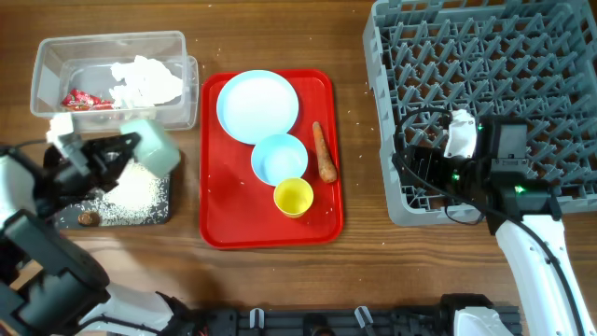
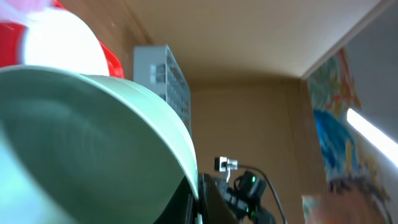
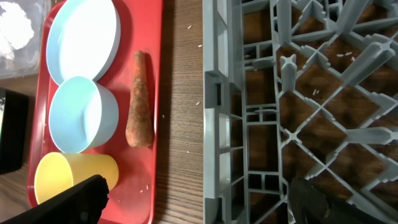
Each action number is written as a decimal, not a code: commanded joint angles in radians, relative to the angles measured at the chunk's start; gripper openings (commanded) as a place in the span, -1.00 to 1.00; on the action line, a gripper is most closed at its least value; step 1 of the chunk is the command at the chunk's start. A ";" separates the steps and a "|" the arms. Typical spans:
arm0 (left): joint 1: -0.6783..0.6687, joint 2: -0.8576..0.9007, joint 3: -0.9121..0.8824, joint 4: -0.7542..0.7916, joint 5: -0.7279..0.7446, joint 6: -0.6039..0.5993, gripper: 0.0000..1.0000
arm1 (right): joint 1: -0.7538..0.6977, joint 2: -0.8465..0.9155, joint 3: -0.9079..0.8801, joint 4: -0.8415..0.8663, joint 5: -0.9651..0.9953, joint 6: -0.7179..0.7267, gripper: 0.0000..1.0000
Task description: Sort waste into correct bins and load items into the dishwasher rack
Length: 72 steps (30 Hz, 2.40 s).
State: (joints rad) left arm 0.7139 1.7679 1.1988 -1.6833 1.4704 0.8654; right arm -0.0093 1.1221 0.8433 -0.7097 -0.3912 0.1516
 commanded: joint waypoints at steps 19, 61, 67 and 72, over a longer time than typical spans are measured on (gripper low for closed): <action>-0.497 -0.021 0.529 0.835 0.020 -1.220 -0.92 | 0.000 0.007 0.019 0.013 -0.001 0.008 0.92; -1.140 -0.027 0.169 0.463 -1.415 -1.278 -0.92 | 0.000 0.007 0.019 0.014 0.003 0.007 0.92; -1.144 -0.027 0.120 0.515 -1.408 -1.292 -0.85 | 0.000 0.007 0.019 0.014 0.003 0.008 0.93; -1.144 -0.027 0.120 0.535 -1.385 -1.292 -0.70 | 0.000 0.007 0.019 0.014 0.003 0.008 0.92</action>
State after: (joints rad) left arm -0.4248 1.7554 1.3239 -1.1591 0.0727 -0.4137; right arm -0.0090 1.1267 0.8444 -0.6956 -0.3912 0.1555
